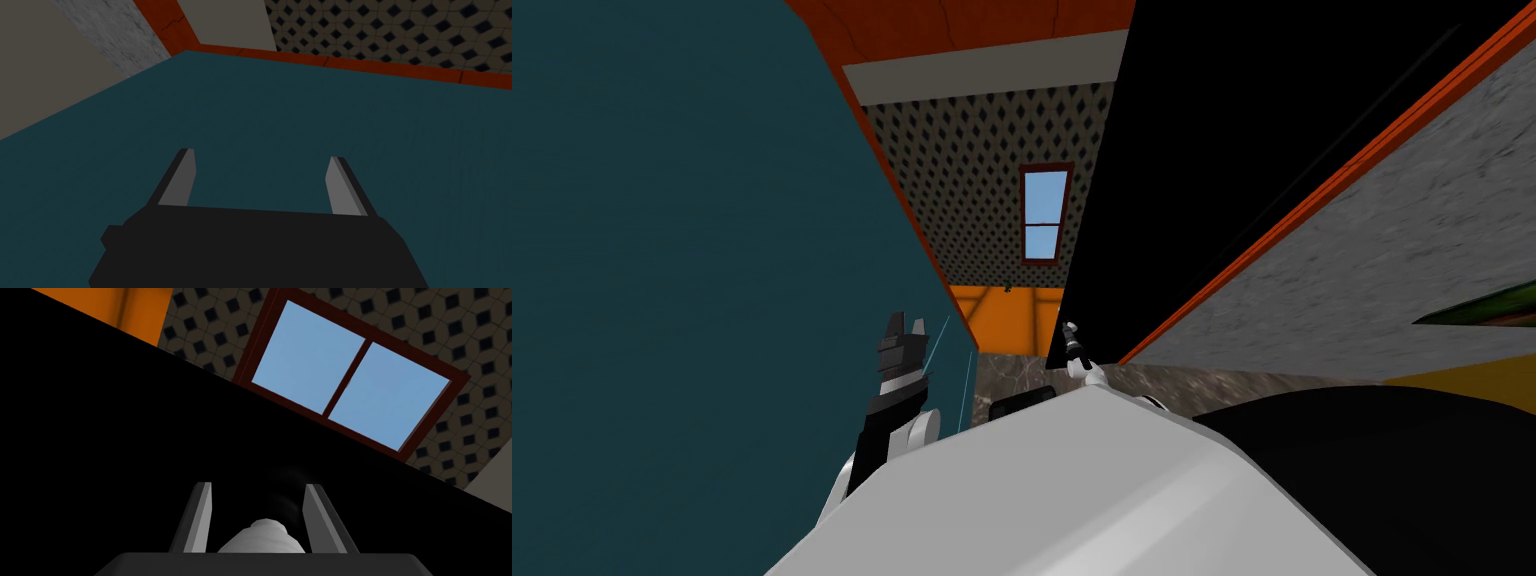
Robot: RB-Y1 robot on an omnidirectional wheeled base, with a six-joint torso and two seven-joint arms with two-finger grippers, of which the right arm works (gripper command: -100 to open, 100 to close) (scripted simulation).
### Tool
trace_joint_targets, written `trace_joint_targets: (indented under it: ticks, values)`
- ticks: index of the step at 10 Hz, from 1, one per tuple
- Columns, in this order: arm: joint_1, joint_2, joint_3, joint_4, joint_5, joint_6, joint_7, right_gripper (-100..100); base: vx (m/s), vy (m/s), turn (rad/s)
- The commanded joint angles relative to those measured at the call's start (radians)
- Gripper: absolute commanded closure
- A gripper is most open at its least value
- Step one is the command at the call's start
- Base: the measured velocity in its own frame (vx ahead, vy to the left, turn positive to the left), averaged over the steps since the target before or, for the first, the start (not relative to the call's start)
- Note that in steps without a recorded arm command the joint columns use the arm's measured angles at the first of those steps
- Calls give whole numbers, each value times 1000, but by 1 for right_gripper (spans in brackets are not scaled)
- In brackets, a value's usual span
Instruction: Pull the door open
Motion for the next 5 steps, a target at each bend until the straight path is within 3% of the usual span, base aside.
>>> trace_joint_targets:
  ticks: [1,3,5]
  values:
    - [17,-26,-12,10,-13,-3,-44,100,-34,1,33]
    - [17,-26,-12,10,-13,-3,-44,100,-17,0,-2]
    - [17,-34,1,14,-33,-15,-110,100,-36,-10,82]
